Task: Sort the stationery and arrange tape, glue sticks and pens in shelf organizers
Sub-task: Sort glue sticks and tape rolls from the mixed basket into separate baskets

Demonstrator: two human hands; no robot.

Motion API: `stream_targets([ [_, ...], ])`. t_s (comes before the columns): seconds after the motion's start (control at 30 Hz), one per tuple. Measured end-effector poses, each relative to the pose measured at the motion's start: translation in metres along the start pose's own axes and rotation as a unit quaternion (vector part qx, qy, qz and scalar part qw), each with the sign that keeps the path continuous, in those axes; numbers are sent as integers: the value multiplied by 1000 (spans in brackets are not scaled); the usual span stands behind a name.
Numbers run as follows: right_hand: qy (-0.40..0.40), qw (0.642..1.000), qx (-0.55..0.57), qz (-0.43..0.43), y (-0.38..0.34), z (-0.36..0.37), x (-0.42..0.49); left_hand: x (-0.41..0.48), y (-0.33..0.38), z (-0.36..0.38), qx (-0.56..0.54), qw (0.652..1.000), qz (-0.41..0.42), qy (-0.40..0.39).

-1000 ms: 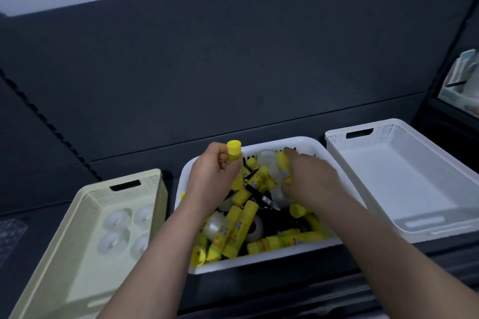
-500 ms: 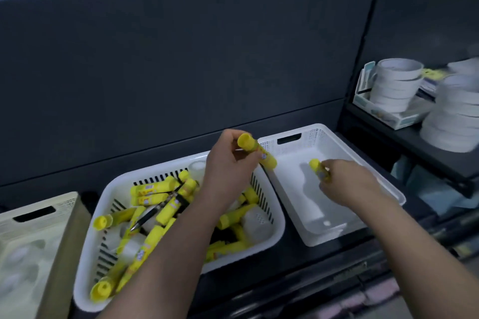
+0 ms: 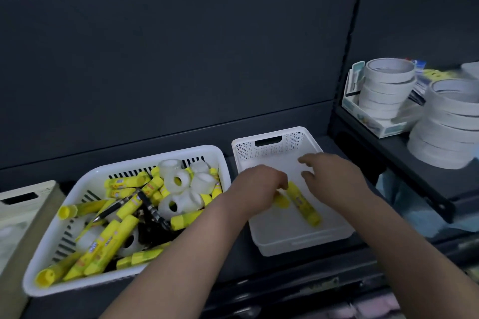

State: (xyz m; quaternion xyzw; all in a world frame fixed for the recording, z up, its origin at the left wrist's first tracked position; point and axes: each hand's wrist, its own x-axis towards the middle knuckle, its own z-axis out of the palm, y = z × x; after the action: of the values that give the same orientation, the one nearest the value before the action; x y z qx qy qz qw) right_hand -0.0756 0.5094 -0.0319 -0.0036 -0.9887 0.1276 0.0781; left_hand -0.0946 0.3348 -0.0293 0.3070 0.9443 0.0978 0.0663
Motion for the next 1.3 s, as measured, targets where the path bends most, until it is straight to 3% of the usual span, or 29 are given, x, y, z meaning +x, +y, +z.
stream_targets([
  [0.1,11,1000,13,-26,-12,-2,3,-11,-7,-8,-63,997,-28,38],
  [0.27,3,995,58,-75,-55,5,7,-63,-50,-34,-52,972,-135,183],
  [0.43,12,984,88,-152,-106,22,-6,-128,-104,-43,-31,941,-278,191],
  [0.63,21,987,29,-158,-137,36,-6,-141,-129,-39,-39,913,-342,217],
  [0.7,23,988,24,-149,-142,35,-5,-129,-131,-40,-37,909,-352,218],
  [0.9,12,991,12,-135,-152,39,-7,-94,-130,-34,30,920,-369,126],
  [1.17,6,991,-1,-133,-174,48,9,-96,-128,-30,15,944,-288,160],
  [1.3,17,991,-26,-133,-167,50,8,-95,-125,-30,53,935,-289,198],
])
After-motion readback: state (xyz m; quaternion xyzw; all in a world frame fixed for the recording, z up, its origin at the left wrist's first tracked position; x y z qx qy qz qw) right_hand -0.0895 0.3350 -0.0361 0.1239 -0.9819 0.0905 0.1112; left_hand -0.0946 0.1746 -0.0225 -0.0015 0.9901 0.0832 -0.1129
